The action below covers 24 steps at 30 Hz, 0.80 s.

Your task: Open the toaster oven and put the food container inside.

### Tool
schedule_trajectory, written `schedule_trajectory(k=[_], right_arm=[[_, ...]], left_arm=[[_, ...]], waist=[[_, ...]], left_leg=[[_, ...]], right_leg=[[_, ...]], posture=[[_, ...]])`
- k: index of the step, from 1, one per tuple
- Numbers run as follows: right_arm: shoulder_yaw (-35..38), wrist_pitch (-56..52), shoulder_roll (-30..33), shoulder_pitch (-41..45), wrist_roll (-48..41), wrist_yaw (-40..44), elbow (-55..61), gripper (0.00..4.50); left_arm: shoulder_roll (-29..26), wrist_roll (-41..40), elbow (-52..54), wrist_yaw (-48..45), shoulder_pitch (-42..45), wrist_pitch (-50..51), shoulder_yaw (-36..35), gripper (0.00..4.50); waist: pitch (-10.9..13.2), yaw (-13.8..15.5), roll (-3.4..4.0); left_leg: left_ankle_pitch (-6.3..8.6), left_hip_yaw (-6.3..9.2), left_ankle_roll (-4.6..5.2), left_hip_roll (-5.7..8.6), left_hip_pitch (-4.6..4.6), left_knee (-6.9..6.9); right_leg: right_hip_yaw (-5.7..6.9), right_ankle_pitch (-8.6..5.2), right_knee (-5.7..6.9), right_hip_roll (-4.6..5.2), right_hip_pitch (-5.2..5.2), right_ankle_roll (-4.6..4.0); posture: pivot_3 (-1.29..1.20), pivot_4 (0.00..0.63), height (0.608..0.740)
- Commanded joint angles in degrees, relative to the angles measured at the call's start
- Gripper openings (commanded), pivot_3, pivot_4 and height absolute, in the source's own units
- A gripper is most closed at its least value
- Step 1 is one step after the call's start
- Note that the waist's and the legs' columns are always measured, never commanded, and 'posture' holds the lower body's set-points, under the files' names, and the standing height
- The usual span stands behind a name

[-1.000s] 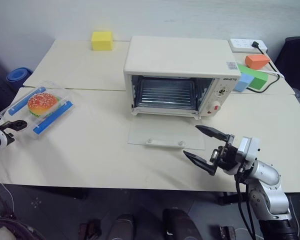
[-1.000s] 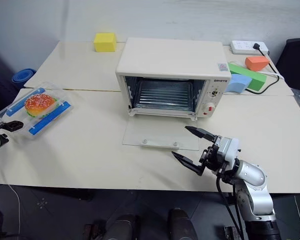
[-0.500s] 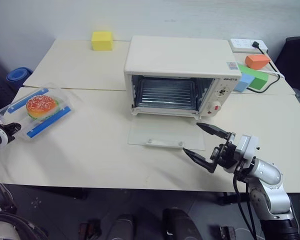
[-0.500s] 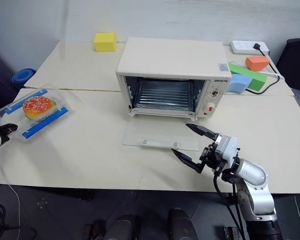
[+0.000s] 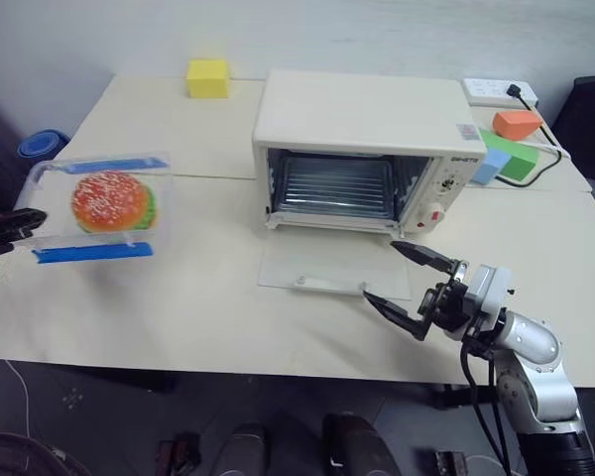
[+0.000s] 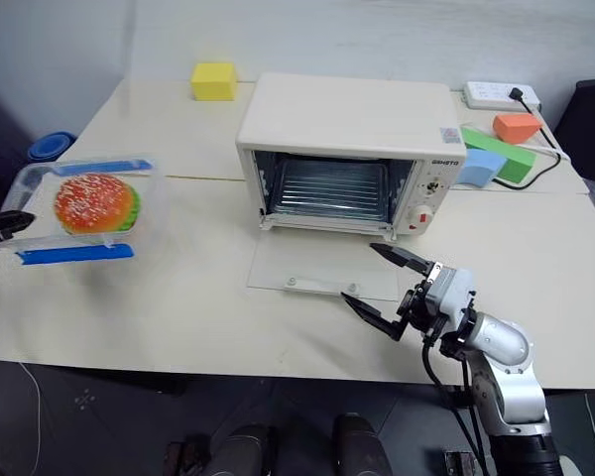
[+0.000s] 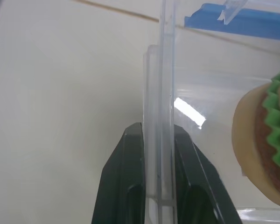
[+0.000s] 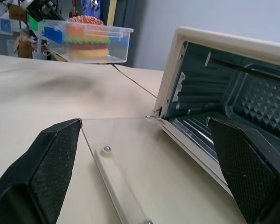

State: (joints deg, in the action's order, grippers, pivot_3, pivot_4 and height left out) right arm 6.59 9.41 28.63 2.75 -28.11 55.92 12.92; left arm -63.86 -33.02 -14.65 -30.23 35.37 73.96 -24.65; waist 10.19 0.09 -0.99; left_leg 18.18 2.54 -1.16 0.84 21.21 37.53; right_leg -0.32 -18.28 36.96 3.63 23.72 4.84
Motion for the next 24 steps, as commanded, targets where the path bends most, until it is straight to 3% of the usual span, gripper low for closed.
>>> schedule_trajectory(k=[1, 6, 12, 21, 22, 24], right_arm=[[4.3, 0.6, 1.7, -3.0, -0.5, -1.0, 1.3, 4.5], [7.8, 0.9, 2.6, -9.3, -0.2, -2.9, 4.5, 4.5], [9.9, 0.5, 3.4, -13.6, -0.2, -4.5, 7.7, 4.5], [9.3, -1.1, 2.2, -14.9, 0.9, -9.4, 12.1, 4.5], [9.2, -1.2, 2.1, -14.9, 1.1, -9.7, 12.2, 4.5], [9.0, -1.4, 1.8, -14.5, 1.3, -10.5, 12.2, 4.5]], left_arm=[[6.6, -3.1, 13.7, 4.8, 1.4, 7.2, -0.9, 0.27], [25.3, -3.2, 26.9, 13.6, 5.8, 17.6, -0.3, 0.27], [43.6, -2.1, 29.4, 24.4, 10.6, 18.5, 2.6, 0.27], [49.0, 3.5, 27.5, 27.8, 13.6, 17.8, 6.0, 0.27], [49.0, 3.9, 27.4, 27.6, 13.5, 17.2, 6.7, 0.98], [50.2, 4.4, 27.0, 27.3, 13.7, 16.6, 6.8, 1.49]], waist=[[0.0, 0.1, 0.01], [0.0, 0.8, -0.01], [0.0, -0.1, -0.01], [0.0, 0.0, 0.0], [0.0, 0.0, 0.0], [0.0, 0.1, 0.0]], left_leg=[[0.01, 0.0, 0.03, 0.01, -0.03, 0.02], [0.04, -0.02, 0.08, 0.01, 0.07, 0.33], [0.03, -0.12, 0.02, 0.01, 0.01, 0.43], [-0.04, -0.16, -0.09, -0.02, -0.04, 0.44], [-0.04, -0.14, -0.09, -0.01, -0.03, 0.46], [-0.04, -0.13, -0.09, 0.0, -0.03, 0.46]], right_leg=[[0.0, 0.0, 0.01, 0.0, -0.03, 0.0], [0.0, 0.01, 0.13, -0.04, -0.06, 0.03], [-0.04, 0.02, 0.24, -0.12, -0.07, 0.05], [-0.06, 0.02, 0.27, -0.17, -0.06, 0.05], [-0.06, 0.02, 0.26, -0.16, -0.07, 0.05], [-0.05, 0.02, 0.25, -0.16, -0.07, 0.05]], posture=[[0.0, 0.15, 0.74], [0.0, 0.15, 0.74], [0.0, 0.15, 0.74], [0.0, 0.15, 0.74], [0.0, 0.15, 0.74], [0.0, 0.15, 0.74]])
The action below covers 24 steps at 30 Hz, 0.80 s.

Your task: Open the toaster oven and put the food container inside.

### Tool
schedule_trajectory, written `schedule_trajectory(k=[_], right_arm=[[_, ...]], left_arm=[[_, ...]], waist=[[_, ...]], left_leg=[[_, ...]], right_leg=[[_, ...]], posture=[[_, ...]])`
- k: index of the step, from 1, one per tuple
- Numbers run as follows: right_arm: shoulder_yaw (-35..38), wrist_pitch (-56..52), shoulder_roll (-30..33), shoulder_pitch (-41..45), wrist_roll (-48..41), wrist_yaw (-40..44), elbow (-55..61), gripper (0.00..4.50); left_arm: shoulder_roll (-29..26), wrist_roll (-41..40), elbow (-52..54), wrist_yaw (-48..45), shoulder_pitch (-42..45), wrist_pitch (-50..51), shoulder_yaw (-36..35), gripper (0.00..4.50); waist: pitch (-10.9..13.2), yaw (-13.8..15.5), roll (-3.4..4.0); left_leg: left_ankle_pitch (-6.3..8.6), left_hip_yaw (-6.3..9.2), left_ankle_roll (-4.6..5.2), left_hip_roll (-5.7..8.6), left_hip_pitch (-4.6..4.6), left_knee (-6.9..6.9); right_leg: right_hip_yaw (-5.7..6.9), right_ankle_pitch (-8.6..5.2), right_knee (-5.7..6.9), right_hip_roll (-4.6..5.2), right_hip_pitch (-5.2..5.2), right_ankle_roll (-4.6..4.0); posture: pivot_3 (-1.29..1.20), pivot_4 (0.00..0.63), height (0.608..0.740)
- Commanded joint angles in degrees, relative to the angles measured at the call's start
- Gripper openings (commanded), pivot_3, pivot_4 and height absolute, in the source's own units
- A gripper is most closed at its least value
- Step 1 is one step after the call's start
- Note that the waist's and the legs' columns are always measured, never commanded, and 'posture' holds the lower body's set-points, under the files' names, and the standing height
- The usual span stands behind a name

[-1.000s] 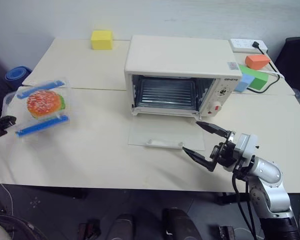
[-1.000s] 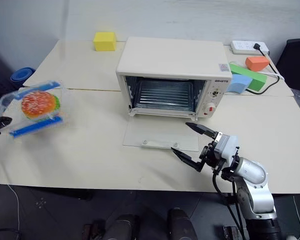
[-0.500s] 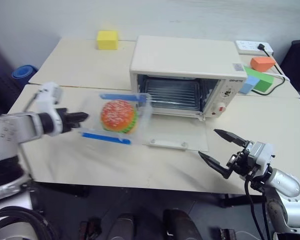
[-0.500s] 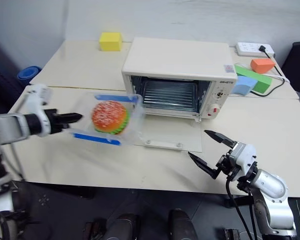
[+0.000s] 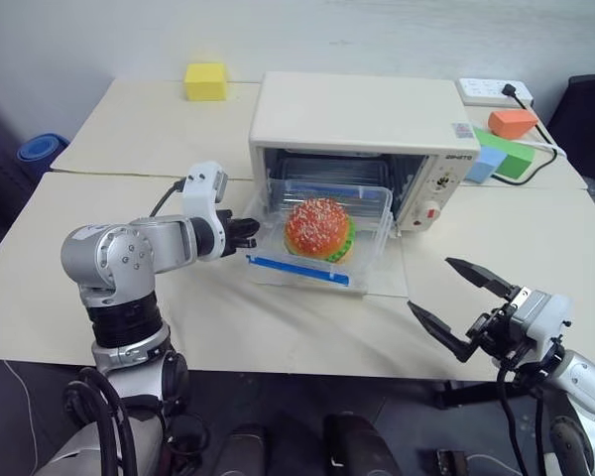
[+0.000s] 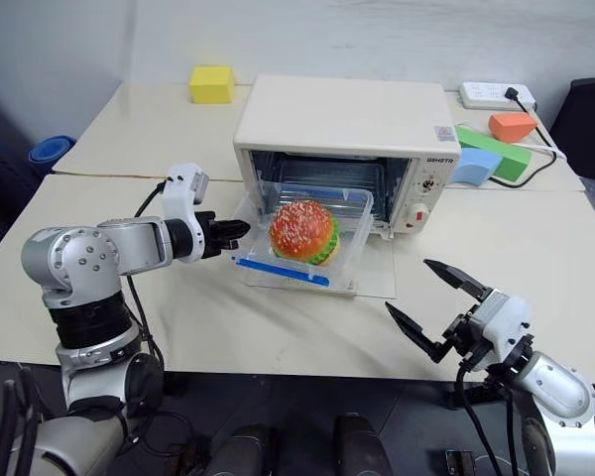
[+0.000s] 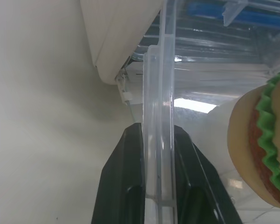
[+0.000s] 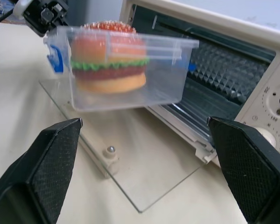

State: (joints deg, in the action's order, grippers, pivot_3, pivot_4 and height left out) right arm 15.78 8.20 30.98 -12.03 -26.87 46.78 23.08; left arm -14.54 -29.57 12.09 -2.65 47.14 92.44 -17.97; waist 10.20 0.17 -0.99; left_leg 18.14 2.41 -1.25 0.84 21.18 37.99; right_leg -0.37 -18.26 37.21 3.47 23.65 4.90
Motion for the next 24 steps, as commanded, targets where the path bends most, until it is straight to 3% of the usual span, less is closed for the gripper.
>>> schedule_trajectory(k=[1, 8, 9, 11, 14, 16, 18, 24], right_arm=[[-0.3, -0.3, -0.6, 0.6, 0.1, -1.7, 2.0, 4.5], [1.2, -5.0, 1.3, 2.2, -2.8, -2.9, 3.5, 4.5], [1.4, -6.9, 2.5, 2.0, -4.0, -2.4, 4.6, 4.5], [1.8, -11.7, 5.1, 1.1, -6.9, -1.6, 7.0, 4.5], [0.6, -19.8, 9.6, -1.6, -9.6, -0.8, 10.7, 3.87], [-2.8, -23.6, 12.1, -3.1, -8.8, -0.1, 13.2, 3.19], [-7.3, -25.5, 12.4, -2.6, -6.7, -0.6, 14.4, 2.49], [-17.1, -29.0, 8.9, 3.6, -2.1, -3.5, 12.3, 0.33]], left_arm=[[1.5, 1.0, 0.1, -0.5, 2.0, -2.0, 0.0, 1.77], [2.4, -1.3, 0.4, -4.8, 2.4, -3.1, -2.9, 3.92], [0.1, -2.0, 0.6, -7.2, 1.7, -5.1, -2.6, 4.18], [-5.5, -4.4, 0.3, -14.3, -0.3, -8.9, -2.5, 4.18], [-17.9, -5.8, -1.2, -29.3, -6.7, -18.0, 1.0, 4.22], [-27.7, -0.4, -4.0, -41.2, -13.6, -33.3, 6.5, 3.81], [-32.8, 2.1, -6.6, -50.9, -18.8, -45.0, 9.4, 3.32], [-30.1, 1.9, -5.9, -60.5, -24.7, -58.8, 14.4, 1.39]], waist=[[0.0, 0.1, 0.0], [0.0, 0.2, 0.0], [0.0, 0.1, 0.01], [0.0, -0.3, 0.05], [0.0, -0.7, 0.14], [0.0, -0.8, 0.19], [0.0, -0.6, 0.19], [0.0, 1.4, 0.2]], left_leg=[[0.0, 0.01, 0.0, 0.0, -0.01, 0.0], [-0.01, 0.0, -0.01, 0.01, 0.0, 0.01], [-0.01, 0.0, -0.02, 0.0, 0.0, 0.0], [-0.02, -0.01, -0.04, -0.01, 0.02, -0.01], [-0.02, -0.06, -0.08, -0.07, -0.09, -0.09], [-0.03, -0.06, -0.13, -0.12, -0.15, -0.17], [-0.05, -0.03, -0.16, -0.14, -0.23, -0.26], [0.08, 0.2, 0.2, -0.05, 0.03, -0.11]], right_leg=[[0.0, 0.0, 0.0, 0.0, -0.01, 0.0], [0.01, 0.0, -0.01, 0.0, -0.01, 0.0], [0.01, 0.0, -0.01, -0.01, -0.01, 0.0], [0.0, 0.0, -0.02, -0.02, 0.01, 0.0], [-0.03, -0.02, -0.01, -0.07, 0.01, -0.04], [-0.03, -0.09, -0.02, -0.08, 0.0, -0.17], [0.0, -0.14, -0.13, -0.08, -0.07, -0.26], [0.06, -0.11, -0.4, 0.15, -0.17, -0.21]], posture=[[0.0, 0.15, 0.74], [0.0, 0.15, 0.74], [0.0, 0.15, 0.74], [0.0, 0.15, 0.74], [0.0, 0.15, 0.74], [0.0, 0.15, 0.74], [0.0, 0.15, 0.74], [0.0, 0.15, 0.74]])
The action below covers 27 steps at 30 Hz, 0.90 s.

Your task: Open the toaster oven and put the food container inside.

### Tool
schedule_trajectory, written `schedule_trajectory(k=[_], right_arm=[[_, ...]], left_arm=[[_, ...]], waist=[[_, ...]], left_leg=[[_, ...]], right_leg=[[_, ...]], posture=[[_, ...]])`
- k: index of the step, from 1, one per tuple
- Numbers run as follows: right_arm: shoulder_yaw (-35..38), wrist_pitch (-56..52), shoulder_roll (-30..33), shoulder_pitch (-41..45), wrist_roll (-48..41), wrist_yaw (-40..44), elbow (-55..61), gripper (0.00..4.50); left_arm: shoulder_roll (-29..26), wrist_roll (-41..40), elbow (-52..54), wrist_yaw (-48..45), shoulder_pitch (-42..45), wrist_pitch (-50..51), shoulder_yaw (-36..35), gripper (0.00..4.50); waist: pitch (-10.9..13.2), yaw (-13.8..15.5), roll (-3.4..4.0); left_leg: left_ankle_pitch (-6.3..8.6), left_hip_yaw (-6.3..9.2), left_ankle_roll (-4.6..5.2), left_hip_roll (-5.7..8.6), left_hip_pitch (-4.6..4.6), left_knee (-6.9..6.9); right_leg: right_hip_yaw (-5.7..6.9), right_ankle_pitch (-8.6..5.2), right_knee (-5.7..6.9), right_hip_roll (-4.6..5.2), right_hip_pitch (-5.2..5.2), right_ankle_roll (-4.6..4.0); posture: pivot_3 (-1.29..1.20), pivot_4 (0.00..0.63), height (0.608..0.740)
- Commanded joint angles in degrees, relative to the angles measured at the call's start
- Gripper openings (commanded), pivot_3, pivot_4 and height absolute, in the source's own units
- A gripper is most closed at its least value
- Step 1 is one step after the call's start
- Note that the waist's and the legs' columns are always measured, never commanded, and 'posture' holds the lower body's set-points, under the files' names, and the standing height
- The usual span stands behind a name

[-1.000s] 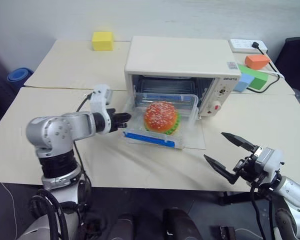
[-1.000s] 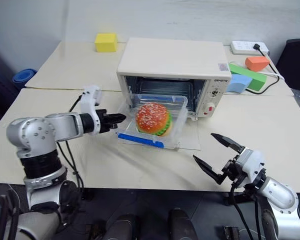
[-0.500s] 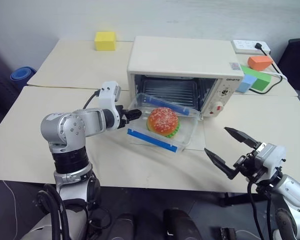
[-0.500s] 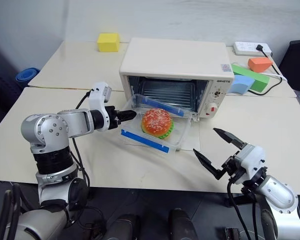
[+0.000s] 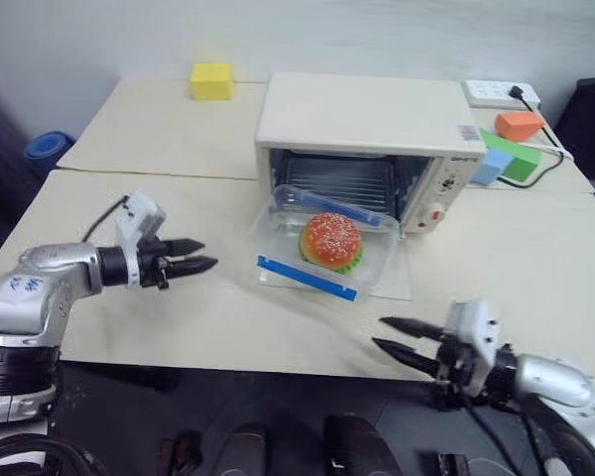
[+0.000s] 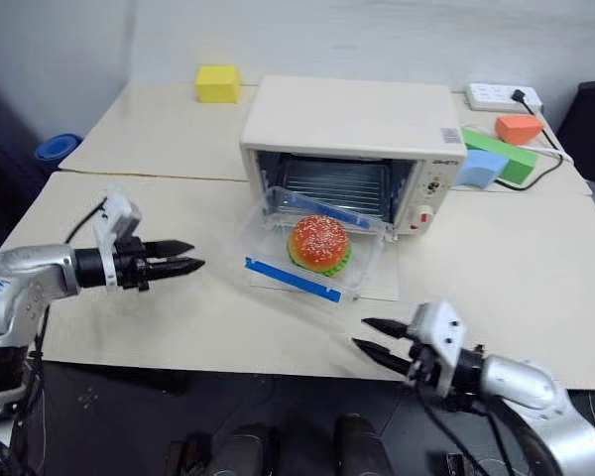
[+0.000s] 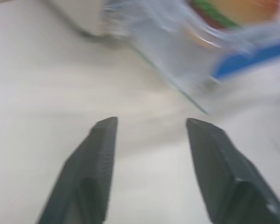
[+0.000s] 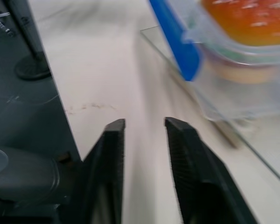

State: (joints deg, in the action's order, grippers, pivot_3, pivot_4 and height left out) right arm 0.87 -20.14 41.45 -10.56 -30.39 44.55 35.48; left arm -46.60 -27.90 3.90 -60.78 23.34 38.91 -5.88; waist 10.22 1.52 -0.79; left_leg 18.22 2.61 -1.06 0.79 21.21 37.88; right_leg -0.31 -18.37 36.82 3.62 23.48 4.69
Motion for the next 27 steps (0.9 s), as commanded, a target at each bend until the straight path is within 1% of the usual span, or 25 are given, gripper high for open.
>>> schedule_trajectory(k=[1, 4, 5, 6, 10, 13, 17, 20, 23, 27], right_arm=[[-2.9, -1.1, -2.4, 3.7, 1.6, -1.8, -1.0, 0.01], [-4.1, -1.9, -5.1, 9.3, 3.4, -4.0, -4.6, 0.0], [-3.8, -1.5, -5.7, 11.2, 4.7, -5.0, -6.1, 0.0], [-3.6, -1.3, -6.1, 12.5, 5.6, -5.6, -7.2, 0.0], [-2.5, 0.3, -6.1, 17.1, 7.7, -4.8, -13.3, 0.0], [-2.8, 1.6, -6.8, 21.1, 8.9, -4.1, -18.0, 0.0], [-4.3, 5.3, -9.6, 27.0, 11.8, -3.9, -25.6, 0.0], [-4.9, 9.8, -12.7, 32.7, 15.4, -5.8, -33.6, 0.0], [-3.9, 13.5, -16.1, 38.1, 17.8, -8.7, -40.9, 0.0], [-3.3, 17.8, -18.7, 43.3, 20.4, -11.0, -48.1, 0.0]], left_arm=[[3.4, 0.5, 2.4, -1.9, -1.1, -6.0, 3.3, 1.05], [9.3, 1.4, 1.2, 1.8, 0.3, -7.7, 5.4, 0.13], [11.2, 0.8, 1.3, 2.7, 0.9, -6.4, 6.2, 0.03], [12.3, 0.4, 1.4, 3.2, 1.4, -5.3, 6.7, 0.03], [18.7, 3.2, -1.8, 9.8, 3.8, -7.4, 7.5, 0.03], [21.9, 4.6, -4.4, 13.4, 5.4, -8.6, 7.3, 0.03], [27.5, 7.0, -11.0, 21.3, 9.1, -12.7, 5.2, 0.03], [32.2, 7.5, -16.4, 26.3, 13.1, -15.9, 3.5, 0.03], [34.3, 9.2, -20.0, 27.8, 15.7, -18.2, 4.1, 0.03], [35.5, 10.3, -23.1, 28.2, 17.7, -20.6, 4.3, 0.03]], waist=[[0.0, 0.0, 0.0], [0.0, -0.2, 0.0], [0.0, -0.2, -0.01], [0.0, -0.2, -0.01], [0.0, -0.2, -0.01], [0.0, -0.5, 0.0], [0.0, -0.7, -0.01], [0.0, -0.7, -0.01], [0.0, -0.8, -0.01], [0.0, -1.2, -0.01]], left_leg=[[0.03, 0.0, 0.06, 0.03, 0.0, 0.01], [0.05, -0.02, 0.08, 0.06, 0.05, 0.05], [0.05, -0.02, 0.09, 0.06, 0.05, 0.06], [0.05, -0.04, 0.08, 0.06, 0.06, 0.07], [0.04, -0.04, 0.07, 0.06, 0.05, 0.07], [0.04, -0.12, 0.08, 0.07, 0.02, 0.1], [-0.01, -0.13, 0.07, 0.06, 0.01, 0.13], [-0.02, -0.14, 0.05, 0.08, 0.04, 0.19], [-0.04, -0.21, 0.03, 0.11, 0.07, 0.22], [-0.08, -0.2, -0.03, 0.11, 0.08, 0.18]], right_leg=[[-0.01, 0.0, 0.0, 0.04, -0.01, 0.01], [-0.03, 0.03, 0.01, 0.04, 0.01, 0.06], [-0.03, 0.04, 0.02, 0.02, 0.01, 0.08], [-0.02, 0.05, 0.05, -0.02, 0.04, 0.09], [0.0, 0.05, 0.17, -0.09, 0.09, 0.1], [-0.02, 0.06, 0.2, -0.12, 0.09, 0.11], [-0.01, 0.07, 0.27, -0.15, 0.11, 0.13], [-0.01, 0.08, 0.29, -0.14, 0.13, 0.15], [-0.02, 0.11, 0.28, -0.13, 0.15, 0.21], [-0.02, 0.12, 0.29, -0.12, 0.2, 0.21]], posture=[[0.0, 0.15, 0.74], [0.0, 0.15, 0.74], [0.0, 0.15, 0.74], [0.0, 0.15, 0.74], [0.0, 0.15, 0.74], [0.0, 0.15, 0.74], [0.0, 0.15, 0.74], [0.0, 0.15, 0.74], [0.0, 0.15, 0.74], [0.0, 0.15, 0.74]])
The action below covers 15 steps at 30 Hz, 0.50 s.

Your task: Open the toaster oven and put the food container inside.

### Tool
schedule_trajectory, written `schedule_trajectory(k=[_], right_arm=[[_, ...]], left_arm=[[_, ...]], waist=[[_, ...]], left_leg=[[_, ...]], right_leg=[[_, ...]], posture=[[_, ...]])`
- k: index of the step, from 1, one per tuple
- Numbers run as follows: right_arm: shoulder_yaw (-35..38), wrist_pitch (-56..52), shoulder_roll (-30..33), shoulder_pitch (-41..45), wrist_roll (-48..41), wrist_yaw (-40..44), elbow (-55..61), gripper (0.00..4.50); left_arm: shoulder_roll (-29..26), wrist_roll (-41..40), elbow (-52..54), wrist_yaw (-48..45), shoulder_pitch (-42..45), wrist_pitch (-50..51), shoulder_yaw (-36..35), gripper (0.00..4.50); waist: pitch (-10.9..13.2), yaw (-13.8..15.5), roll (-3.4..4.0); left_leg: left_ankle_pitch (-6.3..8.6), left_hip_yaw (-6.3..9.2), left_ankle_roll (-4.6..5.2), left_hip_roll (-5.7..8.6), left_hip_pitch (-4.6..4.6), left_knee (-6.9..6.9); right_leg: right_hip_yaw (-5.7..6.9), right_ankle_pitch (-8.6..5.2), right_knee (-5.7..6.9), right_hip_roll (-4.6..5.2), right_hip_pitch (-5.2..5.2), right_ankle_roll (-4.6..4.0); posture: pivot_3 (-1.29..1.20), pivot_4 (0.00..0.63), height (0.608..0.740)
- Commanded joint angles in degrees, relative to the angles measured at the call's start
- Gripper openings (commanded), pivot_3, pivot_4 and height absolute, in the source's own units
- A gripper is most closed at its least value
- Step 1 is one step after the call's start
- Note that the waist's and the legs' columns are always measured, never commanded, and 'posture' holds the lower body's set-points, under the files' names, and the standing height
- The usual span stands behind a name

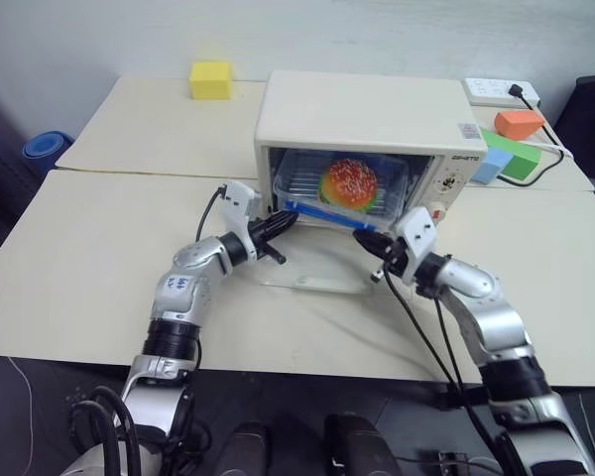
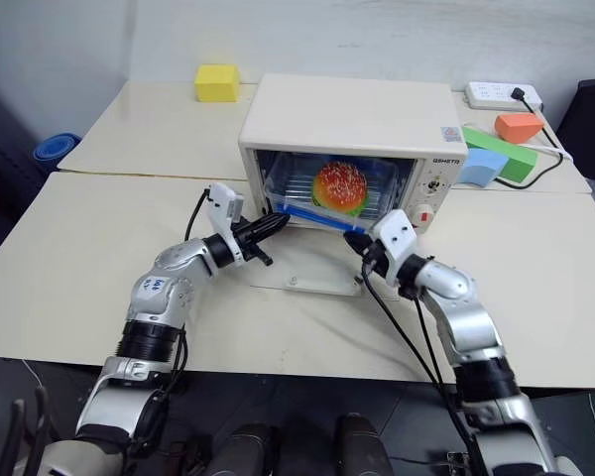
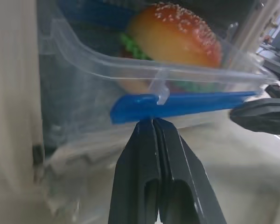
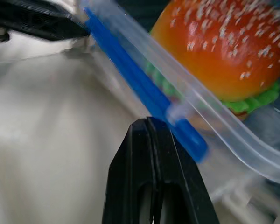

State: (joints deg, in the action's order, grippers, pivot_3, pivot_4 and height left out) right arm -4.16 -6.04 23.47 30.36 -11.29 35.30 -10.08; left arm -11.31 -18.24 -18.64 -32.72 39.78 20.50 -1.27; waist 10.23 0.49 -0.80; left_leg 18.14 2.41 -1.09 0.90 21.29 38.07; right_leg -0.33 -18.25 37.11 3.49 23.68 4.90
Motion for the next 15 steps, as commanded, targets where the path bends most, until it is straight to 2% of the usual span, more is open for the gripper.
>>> schedule_trajectory(k=[1, 5, 10, 12, 15], right_arm=[[1.8, 4.2, -1.0, 3.2, 1.7, -2.0, -3.5, 0.0], [1.9, 3.6, -1.2, 3.4, 0.9, -0.7, -2.8, 0.0], [2.6, -6.0, 0.9, -2.3, -6.2, 5.0, 9.1, 0.0], [5.8, -13.8, 1.9, -4.3, -12.4, 4.4, 16.8, 0.0], [9.1, -20.1, 8.0, -8.4, -16.8, 7.8, 24.1, 0.0]], left_arm=[[0.0, 0.7, -0.4, -0.4, 1.3, -2.2, -0.1, 0.03], [-2.7, 0.4, 3.4, -3.1, -1.2, -0.6, 0.2, 0.03], [-9.8, -4.6, 12.2, -8.9, -6.4, 7.7, -2.1, 0.03], [-14.5, -8.4, 16.5, -13.9, -9.4, 10.2, -4.3, 0.4], [-23.2, -11.0, 20.2, -23.5, -14.4, 8.9, -6.7, 1.13]], waist=[[0.0, -0.4, 0.0], [0.0, -0.8, 0.0], [0.0, -0.9, 0.02], [0.0, -0.9, 0.05], [0.1, -0.8, 0.13]], left_leg=[[0.0, -0.01, 0.0, 0.0, 0.01, -0.01], [0.0, 0.0, 0.0, 0.0, 0.03, -0.03], [0.0, 0.02, -0.01, -0.07, 0.03, -0.11], [0.0, 0.03, -0.01, -0.07, 0.05, -0.09], [0.01, 0.05, -0.01, -0.1, 0.06, -0.1]], right_leg=[[-0.01, 0.0, -0.01, 0.01, 0.01, 0.0], [-0.01, 0.0, -0.01, 0.02, 0.02, 0.0], [-0.01, 0.0, 0.03, -0.01, 0.02, 0.0], [-0.02, 0.0, 0.02, 0.0, 0.02, 0.0], [-0.04, 0.0, -0.1, 0.01, 0.03, -0.01]], posture=[[0.0, 0.15, 0.74], [0.0, 0.15, 0.74], [0.0, 0.15, 0.74], [0.0, 0.15, 0.74], [0.0, 0.15, 0.74]])
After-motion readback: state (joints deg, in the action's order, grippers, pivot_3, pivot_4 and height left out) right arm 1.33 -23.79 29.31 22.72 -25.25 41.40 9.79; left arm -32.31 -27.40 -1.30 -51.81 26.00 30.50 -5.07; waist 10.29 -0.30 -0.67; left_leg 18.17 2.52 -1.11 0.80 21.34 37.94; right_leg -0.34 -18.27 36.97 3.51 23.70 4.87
